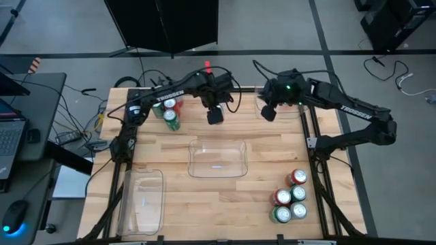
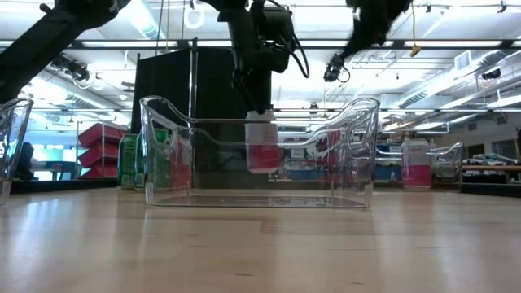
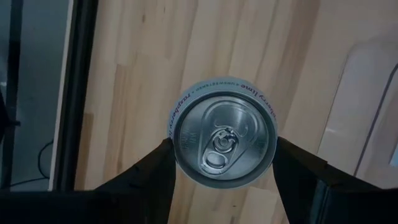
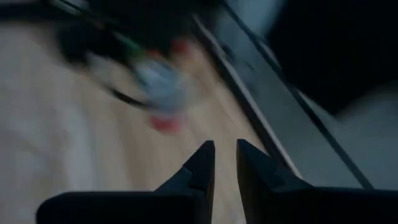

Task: Sort soda cans
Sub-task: Put the middle pink white soda can into the top transparent bin

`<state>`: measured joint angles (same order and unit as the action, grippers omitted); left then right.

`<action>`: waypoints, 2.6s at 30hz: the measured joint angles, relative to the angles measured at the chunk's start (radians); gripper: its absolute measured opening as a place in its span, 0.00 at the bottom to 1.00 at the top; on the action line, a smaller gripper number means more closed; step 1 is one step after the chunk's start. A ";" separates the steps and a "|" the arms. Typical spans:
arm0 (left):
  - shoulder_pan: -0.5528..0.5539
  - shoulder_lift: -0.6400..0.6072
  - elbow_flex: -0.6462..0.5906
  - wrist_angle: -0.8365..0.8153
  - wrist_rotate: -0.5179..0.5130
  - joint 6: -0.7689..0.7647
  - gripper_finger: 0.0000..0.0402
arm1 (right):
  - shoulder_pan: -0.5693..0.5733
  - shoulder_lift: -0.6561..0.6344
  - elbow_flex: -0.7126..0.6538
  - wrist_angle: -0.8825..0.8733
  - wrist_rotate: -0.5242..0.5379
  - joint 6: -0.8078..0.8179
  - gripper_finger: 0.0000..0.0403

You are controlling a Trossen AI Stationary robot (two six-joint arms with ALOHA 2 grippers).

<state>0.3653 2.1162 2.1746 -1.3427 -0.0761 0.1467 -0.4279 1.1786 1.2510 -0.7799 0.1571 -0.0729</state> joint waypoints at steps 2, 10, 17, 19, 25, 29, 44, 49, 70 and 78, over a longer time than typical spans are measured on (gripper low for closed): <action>0.000 -0.006 0.000 -0.019 -0.007 0.000 0.55 | -0.042 0.027 -0.006 -0.037 0.030 0.024 0.11; 0.001 -0.047 0.001 -0.072 -0.038 -0.018 0.55 | -0.208 0.185 -0.093 -0.040 0.002 0.074 0.01; 0.000 -0.052 0.001 -0.102 -0.043 -0.018 0.55 | -0.250 0.317 -0.118 -0.042 -0.047 0.120 0.00; 0.000 -0.052 0.001 -0.101 -0.043 -0.018 0.55 | -0.247 0.352 -0.118 -0.043 -0.099 0.124 0.00; 0.000 -0.052 0.001 -0.114 -0.044 -0.018 0.55 | -0.190 0.425 -0.118 0.023 -0.293 0.123 0.00; 0.000 -0.052 0.001 -0.117 -0.045 -0.018 0.55 | -0.126 0.438 -0.108 0.123 -0.403 0.122 0.00; -0.022 -0.136 0.032 -0.153 -0.049 -0.019 0.55 | -0.075 0.215 0.052 -0.068 -0.264 0.070 0.00; -0.039 -0.138 0.143 -0.152 -0.045 -0.023 0.55 | -0.163 0.091 0.051 -0.242 -0.091 0.118 0.00; -0.043 -0.146 0.177 -0.173 -0.047 -0.027 0.55 | -0.564 0.160 -0.236 -0.138 -0.068 0.195 0.00; -0.043 -0.146 0.177 -0.158 -0.049 -0.027 0.55 | -0.519 0.230 -0.310 -0.050 -0.130 0.217 0.00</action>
<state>0.3225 1.9705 2.3512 -1.5010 -0.1253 0.1196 -0.9468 1.4084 0.9414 -0.8304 0.0271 0.1441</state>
